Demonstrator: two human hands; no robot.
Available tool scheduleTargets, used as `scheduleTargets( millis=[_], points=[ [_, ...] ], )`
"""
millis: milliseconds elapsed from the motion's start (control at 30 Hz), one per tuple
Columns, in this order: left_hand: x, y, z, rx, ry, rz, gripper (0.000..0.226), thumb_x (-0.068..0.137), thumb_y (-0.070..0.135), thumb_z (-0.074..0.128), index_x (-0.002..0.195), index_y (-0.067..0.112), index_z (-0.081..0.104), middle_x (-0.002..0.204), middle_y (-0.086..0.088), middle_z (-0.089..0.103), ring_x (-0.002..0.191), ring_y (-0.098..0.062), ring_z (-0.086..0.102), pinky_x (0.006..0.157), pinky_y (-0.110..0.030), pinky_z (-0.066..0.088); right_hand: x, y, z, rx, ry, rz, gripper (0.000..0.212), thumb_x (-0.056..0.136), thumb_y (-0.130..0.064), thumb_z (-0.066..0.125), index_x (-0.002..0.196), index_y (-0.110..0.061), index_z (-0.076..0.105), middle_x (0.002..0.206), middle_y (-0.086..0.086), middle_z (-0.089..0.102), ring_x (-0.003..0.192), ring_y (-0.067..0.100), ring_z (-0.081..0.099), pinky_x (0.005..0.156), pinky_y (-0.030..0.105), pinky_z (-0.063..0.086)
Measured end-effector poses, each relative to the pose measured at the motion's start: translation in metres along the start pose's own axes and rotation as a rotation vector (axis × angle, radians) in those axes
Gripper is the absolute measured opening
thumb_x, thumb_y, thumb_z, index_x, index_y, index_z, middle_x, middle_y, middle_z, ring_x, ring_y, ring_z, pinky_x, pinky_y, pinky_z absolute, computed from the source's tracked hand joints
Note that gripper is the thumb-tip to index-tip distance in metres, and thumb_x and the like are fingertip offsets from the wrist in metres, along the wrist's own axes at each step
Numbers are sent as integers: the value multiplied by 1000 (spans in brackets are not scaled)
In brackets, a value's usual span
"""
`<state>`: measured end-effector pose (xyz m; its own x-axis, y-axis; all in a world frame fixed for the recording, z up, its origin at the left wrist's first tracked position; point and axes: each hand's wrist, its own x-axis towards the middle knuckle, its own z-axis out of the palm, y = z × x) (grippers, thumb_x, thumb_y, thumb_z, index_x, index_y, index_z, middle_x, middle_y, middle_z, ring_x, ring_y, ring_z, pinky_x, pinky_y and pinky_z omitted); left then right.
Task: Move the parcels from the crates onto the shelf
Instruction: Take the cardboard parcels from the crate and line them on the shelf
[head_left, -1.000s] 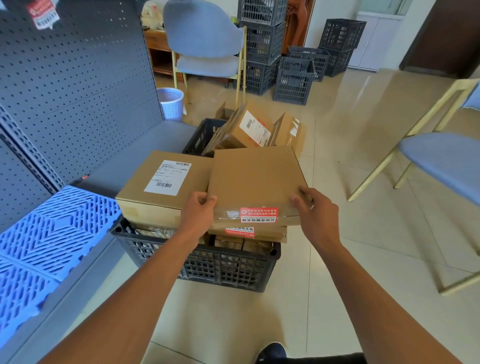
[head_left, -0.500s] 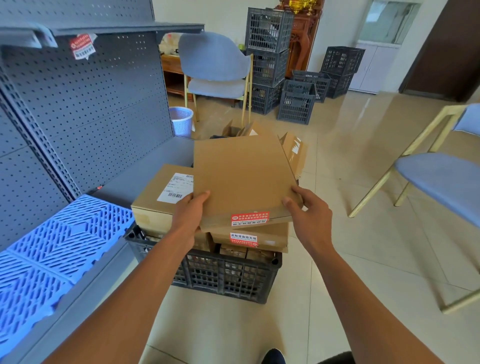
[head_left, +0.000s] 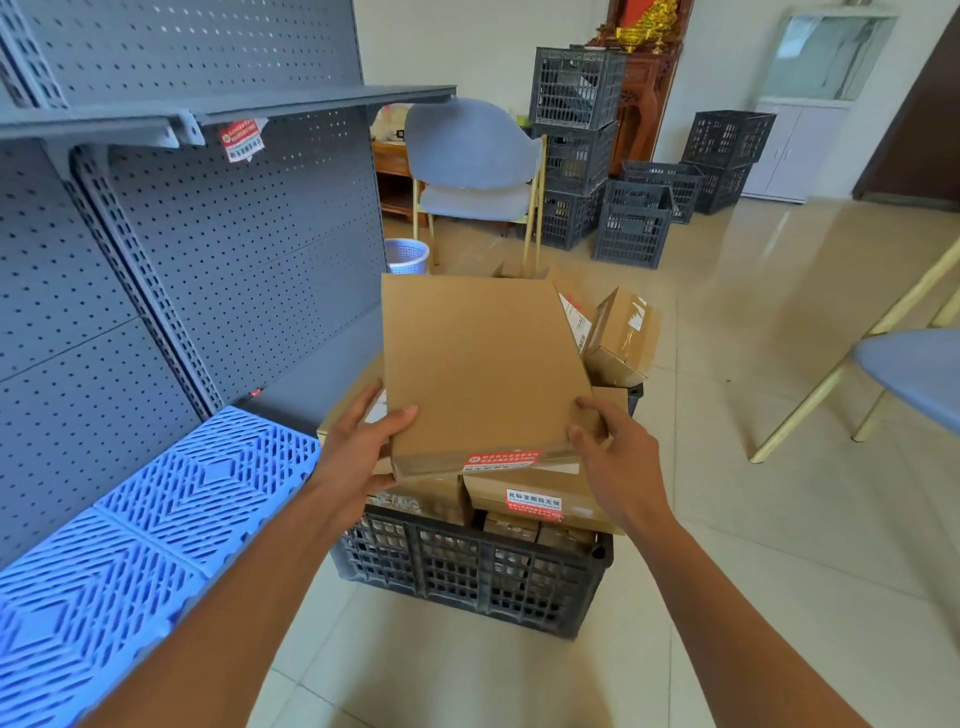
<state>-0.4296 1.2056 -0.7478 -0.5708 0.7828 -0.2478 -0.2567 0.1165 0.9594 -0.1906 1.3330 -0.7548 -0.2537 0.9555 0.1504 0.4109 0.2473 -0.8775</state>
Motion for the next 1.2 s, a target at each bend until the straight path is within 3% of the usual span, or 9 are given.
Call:
scheduleTargets(
  millis=[200,333,433,533,667,833,967,1100,1200],
  points=[
    [-1,4,6,-1,87,182,74,81,26,83,145,43,50,115,2,74,103,-13,65,98,-54,54,0,-20,15,-162,-60,-103,45,103,-23,58,146,-31,49,159,-3,41,142,21,42,114,42,39],
    [-3,4,8,230,191,399,87,67,51,87,143,55,45,134,11,61,118,-8,63,102,-39,53,-10,-55,22,-14,-104,-184,50,104,-32,55,152,-39,42,165,-17,23,138,-14,33,112,24,36],
    [-10,1,10,408,230,523,83,71,49,86,144,52,46,142,12,47,129,0,50,112,-36,45,-21,-79,32,105,-145,-240,58,103,-44,53,156,-46,29,166,-18,20,149,6,29,122,36,29],
    [-19,-3,17,530,244,607,81,71,50,83,144,50,48,150,14,39,136,-1,43,109,-39,47,-25,-91,47,213,-171,-290,68,101,-49,55,157,-51,17,165,-22,23,151,3,24,124,44,27],
    [-26,-7,24,734,230,669,81,77,45,82,147,49,43,157,11,32,142,-6,32,111,-40,42,-25,-92,65,356,-80,-269,77,93,-53,62,153,-60,14,161,-15,35,147,6,34,118,48,37],
    [-28,-12,25,801,171,790,87,73,53,80,150,44,40,161,5,27,147,-17,28,115,-48,37,-25,-84,73,428,47,-236,75,98,-34,64,151,-62,19,161,-14,35,148,9,36,115,50,41],
    [-31,-14,20,726,31,738,95,75,41,87,155,38,35,158,15,28,147,-7,26,117,-37,37,-21,-81,72,504,78,-170,67,103,-12,57,146,-59,36,141,-48,35,144,3,38,114,46,44],
    [-34,-7,22,506,59,603,80,78,30,87,141,50,43,139,20,53,125,0,53,99,-20,50,-25,-78,68,489,83,-171,59,105,-11,52,143,-56,46,159,-21,36,146,6,37,116,45,41],
    [-37,-6,25,443,32,572,72,81,24,85,123,64,42,121,31,58,110,10,57,89,-16,54,-28,-77,68,461,75,-162,54,107,-11,49,145,-49,46,158,-21,35,145,3,36,116,41,42]
  ],
)
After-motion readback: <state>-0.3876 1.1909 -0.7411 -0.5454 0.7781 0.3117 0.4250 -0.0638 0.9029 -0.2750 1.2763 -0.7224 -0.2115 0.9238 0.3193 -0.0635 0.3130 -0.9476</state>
